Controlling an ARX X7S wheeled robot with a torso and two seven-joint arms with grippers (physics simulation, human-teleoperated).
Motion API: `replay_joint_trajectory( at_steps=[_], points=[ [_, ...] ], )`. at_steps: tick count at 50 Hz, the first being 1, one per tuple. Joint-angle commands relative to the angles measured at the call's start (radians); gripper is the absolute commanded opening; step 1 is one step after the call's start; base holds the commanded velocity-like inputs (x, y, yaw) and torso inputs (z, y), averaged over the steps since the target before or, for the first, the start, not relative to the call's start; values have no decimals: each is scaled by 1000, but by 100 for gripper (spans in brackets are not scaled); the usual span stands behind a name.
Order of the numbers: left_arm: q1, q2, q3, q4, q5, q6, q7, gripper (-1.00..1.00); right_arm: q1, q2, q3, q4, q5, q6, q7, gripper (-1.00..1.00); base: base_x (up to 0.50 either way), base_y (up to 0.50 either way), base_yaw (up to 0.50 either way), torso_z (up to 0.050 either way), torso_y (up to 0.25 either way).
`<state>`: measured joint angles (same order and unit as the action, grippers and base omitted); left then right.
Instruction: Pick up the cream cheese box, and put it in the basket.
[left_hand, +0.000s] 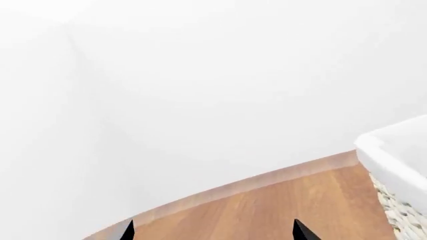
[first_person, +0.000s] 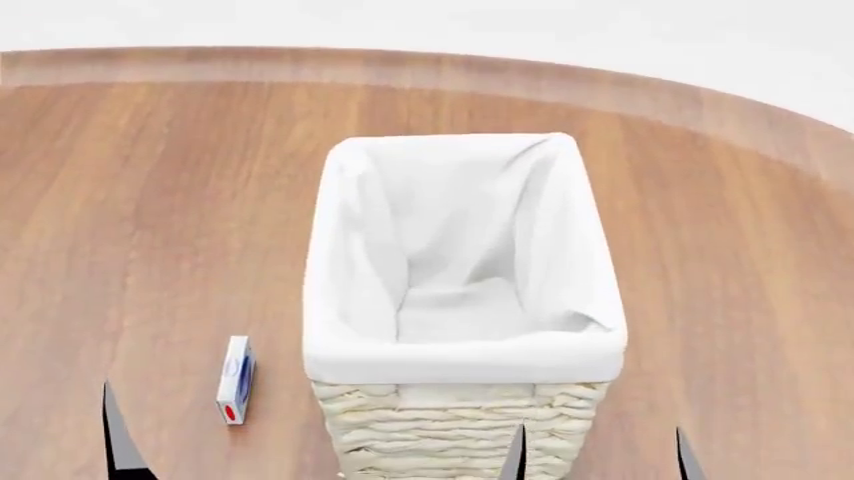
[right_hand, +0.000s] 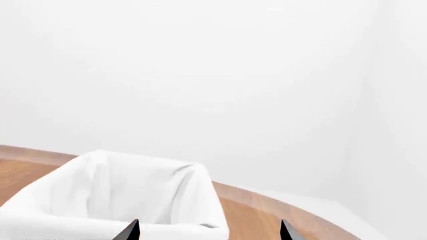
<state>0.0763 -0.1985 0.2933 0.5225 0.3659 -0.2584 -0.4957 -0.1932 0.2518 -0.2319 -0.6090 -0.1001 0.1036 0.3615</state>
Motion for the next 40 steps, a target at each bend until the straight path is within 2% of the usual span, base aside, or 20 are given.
replay_joint_trajectory(
  at_steps=[1,6,19,22,24,26,28,36,40],
  points=[
    [-1,-6,8,-8,-5,8,-9,100,-1,6,-8,7,-1,-7,7,100,0,0,0,0,0],
    [-4,-11,19,-9,10,9,-13,100,0,10,-10,9,2,-9,11,100,0,0,0,0,0],
    [-8,-14,31,-15,23,0,-26,100,-1,18,-20,12,3,-12,23,100,0,0,0,0,-250],
    [-2,-19,20,-18,-25,30,-18,100,0,20,-21,12,6,-11,24,100,0,0,0,0,-250],
    [-9,-21,45,-30,44,13,-39,100,2,20,-23,17,6,-12,26,100,0,0,0,0,-250],
    [-13,-22,39,-31,-9,5,-2,100,3,21,-22,16,12,-10,26,100,0,0,0,0,0],
    [-12,-20,46,-35,16,9,-22,100,3,22,-24,18,11,-11,28,100,0,0,0,0,0],
    [-40,-44,24,-53,-61,28,20,100,2,29,-20,17,22,-14,33,100,0,0,0,0,0],
    [-94,-91,10,-65,-157,58,116,100,0,32,-21,13,22,-12,36,100,0,0,0,0,0]
  ],
)
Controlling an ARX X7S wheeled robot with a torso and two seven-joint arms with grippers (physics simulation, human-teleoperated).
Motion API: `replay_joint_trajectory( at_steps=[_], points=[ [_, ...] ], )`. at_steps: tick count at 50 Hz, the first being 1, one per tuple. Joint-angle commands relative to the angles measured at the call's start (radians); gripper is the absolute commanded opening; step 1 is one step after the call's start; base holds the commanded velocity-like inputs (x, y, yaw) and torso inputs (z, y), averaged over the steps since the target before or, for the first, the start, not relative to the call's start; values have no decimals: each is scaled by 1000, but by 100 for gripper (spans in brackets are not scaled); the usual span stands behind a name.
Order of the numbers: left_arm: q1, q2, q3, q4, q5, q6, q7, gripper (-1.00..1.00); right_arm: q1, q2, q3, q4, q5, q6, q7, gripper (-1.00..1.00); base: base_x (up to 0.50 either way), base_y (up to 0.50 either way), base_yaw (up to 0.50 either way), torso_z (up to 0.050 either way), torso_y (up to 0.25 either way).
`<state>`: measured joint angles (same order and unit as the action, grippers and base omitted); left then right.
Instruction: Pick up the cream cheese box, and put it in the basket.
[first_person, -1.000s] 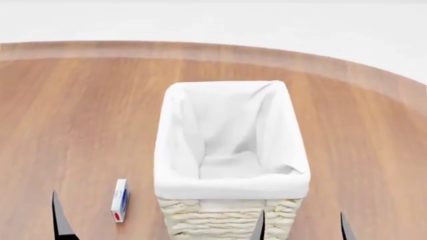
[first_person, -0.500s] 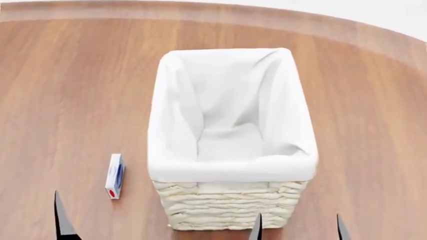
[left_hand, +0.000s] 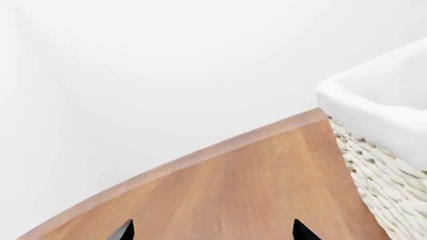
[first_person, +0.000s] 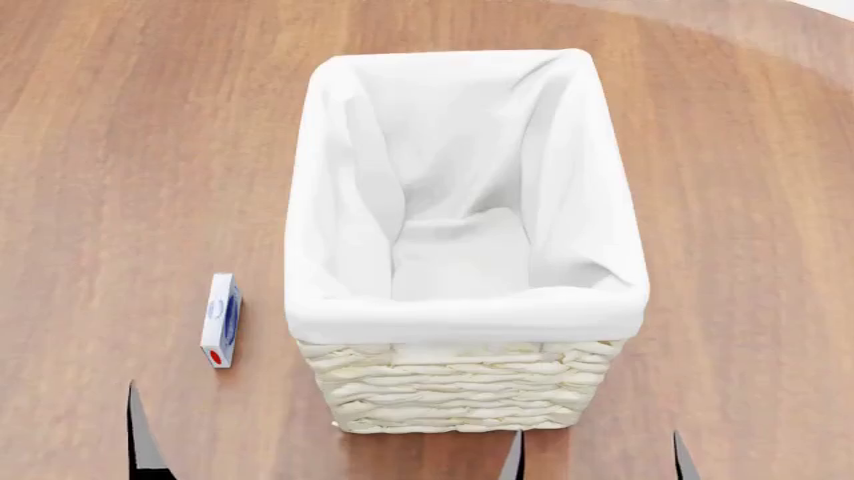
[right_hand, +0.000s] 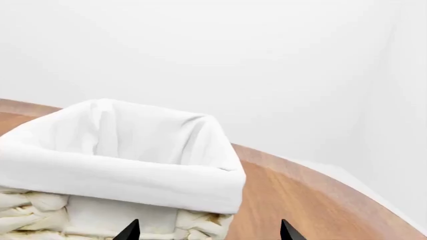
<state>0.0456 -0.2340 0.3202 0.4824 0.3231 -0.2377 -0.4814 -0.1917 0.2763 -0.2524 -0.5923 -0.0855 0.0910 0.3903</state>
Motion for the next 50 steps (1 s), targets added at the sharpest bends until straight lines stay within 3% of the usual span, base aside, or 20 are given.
replay_joint_trajectory(
  at_steps=[1,12,26,50],
  points=[
    [-75,-60,-22,-29,-151,28,131,100,-1,8,0,-5,9,1,8,100,0,0,0,0,0],
    [-263,-65,-39,-254,-384,60,331,100,10,11,-10,-3,5,12,14,100,0,0,0,0,0],
    [-352,-36,21,-409,-378,94,375,100,12,19,-10,2,16,11,21,100,0,0,0,0,0],
    [-472,28,-61,-671,-519,147,409,100,-1,32,-14,4,28,-10,38,100,0,0,0,0,0]
  ],
)
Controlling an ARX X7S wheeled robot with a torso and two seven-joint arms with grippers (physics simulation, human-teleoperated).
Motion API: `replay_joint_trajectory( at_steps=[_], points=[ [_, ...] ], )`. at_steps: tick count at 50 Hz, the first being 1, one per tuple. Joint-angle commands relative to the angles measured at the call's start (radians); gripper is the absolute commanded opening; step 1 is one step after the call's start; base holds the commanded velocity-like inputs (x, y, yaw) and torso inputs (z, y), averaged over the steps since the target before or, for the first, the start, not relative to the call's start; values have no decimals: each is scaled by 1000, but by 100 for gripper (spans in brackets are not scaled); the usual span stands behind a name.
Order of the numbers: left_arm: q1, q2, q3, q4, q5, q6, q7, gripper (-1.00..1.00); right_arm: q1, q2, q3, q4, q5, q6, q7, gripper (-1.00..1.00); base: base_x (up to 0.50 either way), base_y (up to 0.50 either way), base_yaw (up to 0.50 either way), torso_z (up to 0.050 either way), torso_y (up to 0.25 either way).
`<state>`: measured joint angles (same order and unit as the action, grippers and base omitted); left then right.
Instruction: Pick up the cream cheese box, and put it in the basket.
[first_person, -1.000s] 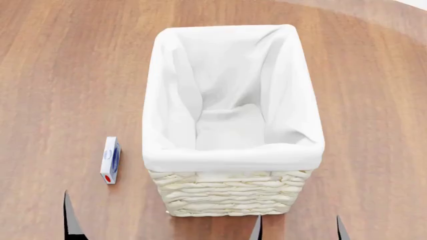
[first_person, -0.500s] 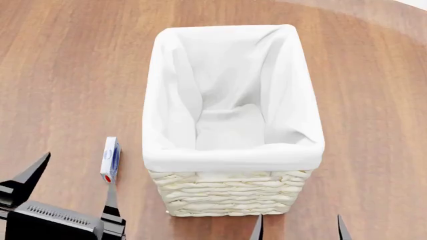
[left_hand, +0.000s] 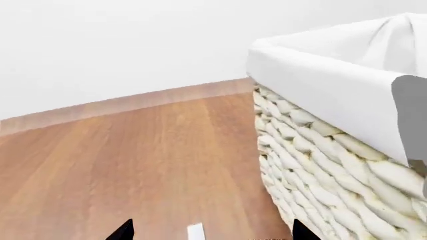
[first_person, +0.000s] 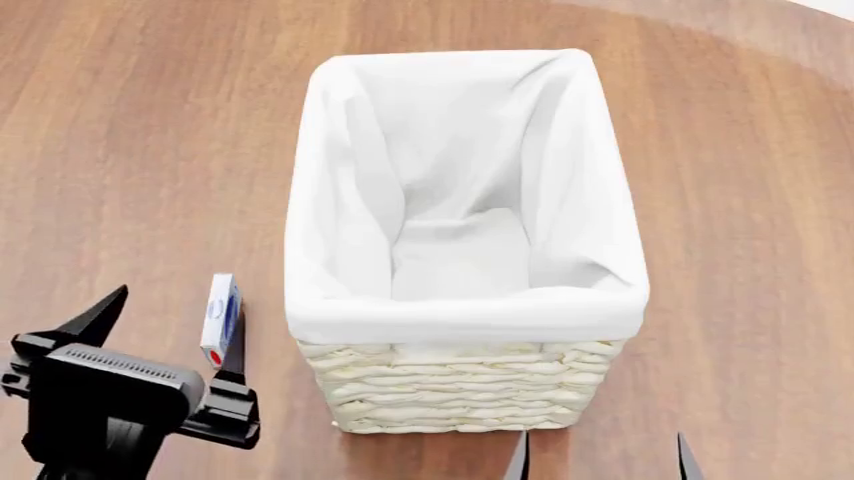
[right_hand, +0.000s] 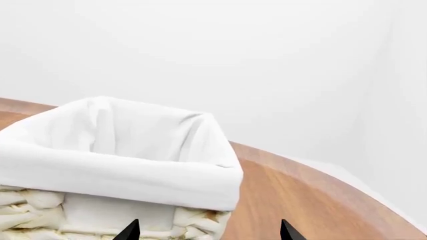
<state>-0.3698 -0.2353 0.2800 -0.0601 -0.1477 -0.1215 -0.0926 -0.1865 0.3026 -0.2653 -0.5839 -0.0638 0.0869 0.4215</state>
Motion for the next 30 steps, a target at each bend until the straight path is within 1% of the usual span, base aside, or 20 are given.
replay_joint_trajectory(
  at_steps=[1,5,11,15,18,30],
  points=[
    [-60,34,-19,-148,-50,36,24,100,-6,6,-2,-3,6,-7,7,100,0,0,0,0,0],
    [-63,45,-15,-178,-60,39,30,100,-6,8,-4,-1,8,-8,9,100,0,0,0,0,0],
    [-51,50,-1,-162,-61,34,29,100,-6,9,-8,-4,6,-9,12,100,0,0,0,0,0],
    [-65,57,10,-179,-49,7,13,100,-10,13,-7,-10,9,-10,15,100,0,0,0,0,0],
    [-91,60,34,-203,-27,-49,2,100,-8,13,-7,-10,9,-7,17,100,0,0,0,0,0],
    [-132,70,51,-241,-23,-53,3,100,-8,22,-3,-19,18,-4,20,100,0,0,0,0,0]
  ],
)
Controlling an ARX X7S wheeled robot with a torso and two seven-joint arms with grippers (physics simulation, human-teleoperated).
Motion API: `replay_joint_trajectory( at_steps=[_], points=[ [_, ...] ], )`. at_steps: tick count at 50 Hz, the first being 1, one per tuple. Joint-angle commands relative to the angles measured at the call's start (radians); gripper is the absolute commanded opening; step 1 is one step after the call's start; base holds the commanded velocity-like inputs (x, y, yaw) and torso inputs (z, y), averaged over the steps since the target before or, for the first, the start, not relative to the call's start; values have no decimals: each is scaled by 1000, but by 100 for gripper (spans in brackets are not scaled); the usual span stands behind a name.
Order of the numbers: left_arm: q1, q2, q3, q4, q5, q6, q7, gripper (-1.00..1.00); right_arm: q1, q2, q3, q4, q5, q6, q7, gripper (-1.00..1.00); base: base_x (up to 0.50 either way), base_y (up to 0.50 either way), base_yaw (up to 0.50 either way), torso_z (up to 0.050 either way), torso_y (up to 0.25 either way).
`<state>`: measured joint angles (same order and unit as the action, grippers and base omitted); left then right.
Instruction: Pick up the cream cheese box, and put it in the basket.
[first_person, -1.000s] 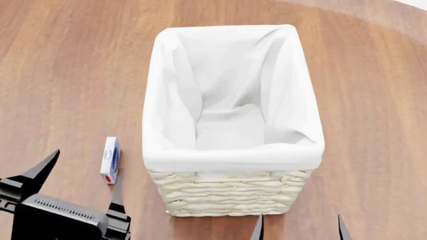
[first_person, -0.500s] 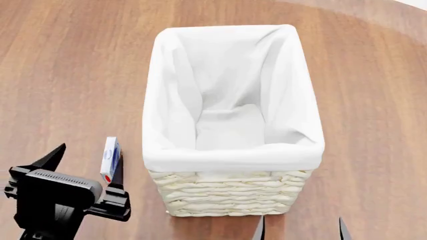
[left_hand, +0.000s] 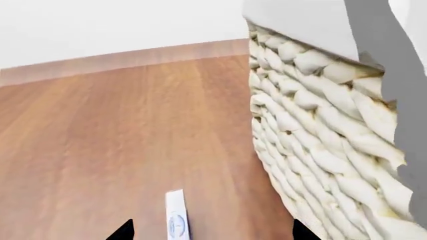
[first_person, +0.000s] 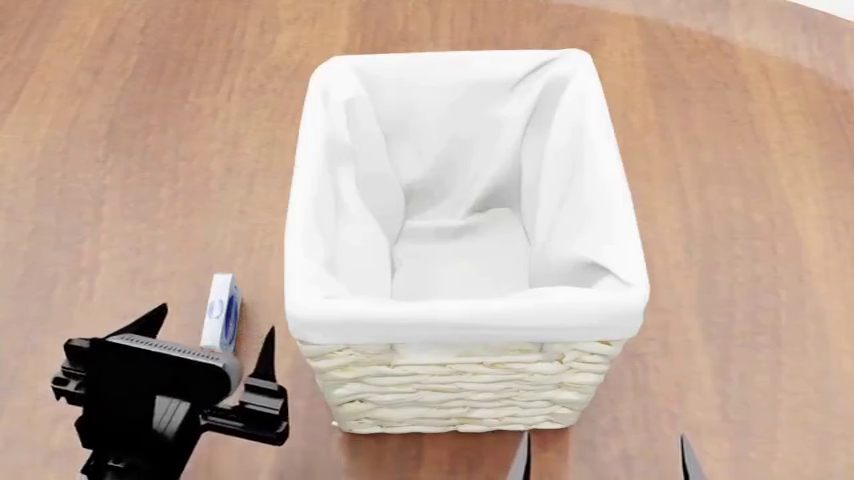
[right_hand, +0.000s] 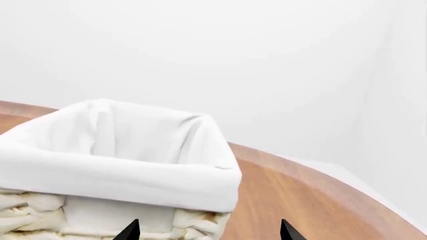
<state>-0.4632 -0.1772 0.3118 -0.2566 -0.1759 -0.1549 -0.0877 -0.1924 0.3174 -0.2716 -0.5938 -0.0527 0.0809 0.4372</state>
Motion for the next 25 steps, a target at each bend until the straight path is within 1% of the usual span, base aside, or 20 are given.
replay_joint_trajectory(
  at_steps=[1,10,15,25],
  points=[
    [-51,15,22,-65,10,-17,-3,100,-3,8,4,-11,8,2,5,100,0,0,0,0,0],
    [-98,29,18,-152,12,-5,-16,100,-18,16,6,-23,13,-8,11,100,0,0,0,0,0],
    [-143,40,15,-240,17,-8,-30,100,-36,23,10,-44,19,-20,14,100,0,0,0,0,0],
    [-164,36,20,-271,24,-33,-50,100,-54,32,13,-70,24,-29,21,100,0,0,0,0,0]
  ],
)
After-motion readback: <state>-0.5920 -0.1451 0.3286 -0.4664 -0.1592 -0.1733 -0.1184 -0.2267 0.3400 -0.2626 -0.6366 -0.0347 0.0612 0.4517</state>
